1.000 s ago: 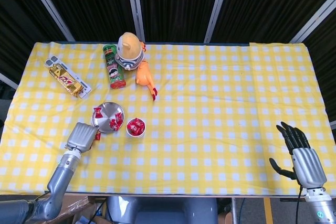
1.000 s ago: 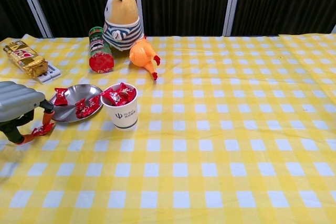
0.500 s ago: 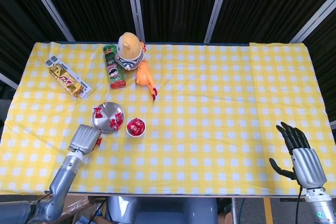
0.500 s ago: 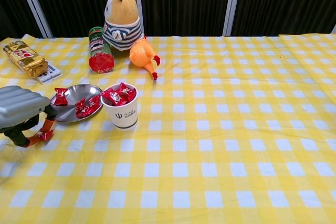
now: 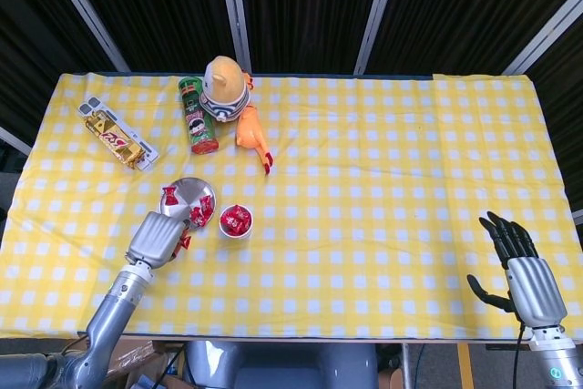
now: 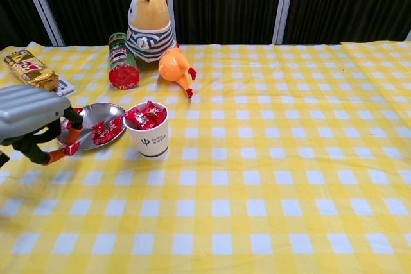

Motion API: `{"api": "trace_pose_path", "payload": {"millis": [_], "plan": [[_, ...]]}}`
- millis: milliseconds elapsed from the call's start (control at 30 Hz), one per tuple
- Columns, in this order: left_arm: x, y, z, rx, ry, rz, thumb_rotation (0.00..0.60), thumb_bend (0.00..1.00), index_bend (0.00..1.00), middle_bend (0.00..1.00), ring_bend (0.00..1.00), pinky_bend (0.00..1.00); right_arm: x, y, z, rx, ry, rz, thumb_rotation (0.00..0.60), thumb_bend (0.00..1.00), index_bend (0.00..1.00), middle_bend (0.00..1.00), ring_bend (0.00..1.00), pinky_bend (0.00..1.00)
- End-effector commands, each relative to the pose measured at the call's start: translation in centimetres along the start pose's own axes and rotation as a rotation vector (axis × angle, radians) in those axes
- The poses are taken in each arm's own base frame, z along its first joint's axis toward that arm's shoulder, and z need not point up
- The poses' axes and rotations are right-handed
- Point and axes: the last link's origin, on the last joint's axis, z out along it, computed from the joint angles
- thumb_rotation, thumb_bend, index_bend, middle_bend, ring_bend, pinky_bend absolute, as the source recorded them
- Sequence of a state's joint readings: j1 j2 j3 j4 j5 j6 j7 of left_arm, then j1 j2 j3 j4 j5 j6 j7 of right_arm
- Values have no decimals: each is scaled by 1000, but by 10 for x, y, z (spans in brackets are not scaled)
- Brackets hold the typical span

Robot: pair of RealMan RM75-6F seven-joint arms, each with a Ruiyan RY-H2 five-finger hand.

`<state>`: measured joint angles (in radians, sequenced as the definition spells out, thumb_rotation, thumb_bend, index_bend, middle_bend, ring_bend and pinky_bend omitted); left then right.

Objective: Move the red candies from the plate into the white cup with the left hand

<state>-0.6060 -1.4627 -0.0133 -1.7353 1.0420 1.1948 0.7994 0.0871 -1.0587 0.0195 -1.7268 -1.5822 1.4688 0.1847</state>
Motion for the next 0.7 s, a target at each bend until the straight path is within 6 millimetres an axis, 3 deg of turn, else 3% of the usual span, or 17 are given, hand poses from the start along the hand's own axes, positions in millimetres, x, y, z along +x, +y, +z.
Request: {"api": "trace_pose_path", "payload": {"millis": [33,300,700], "plan": [[24,6,3,-11,69,-46,600,440,544,910,932,968,0,0,0,0,1,0,600,386,0,0,0,0],[50,28,14,-42,139,-78,600,436,524,910,932,968,0,1,2,-4,-1,3,600,386,0,0,0,0],[59,65,43,-69,138,-21,600,429,515,907,931,967,0,1,2,-4,-7,12,600,386,0,0,0,0]]}}
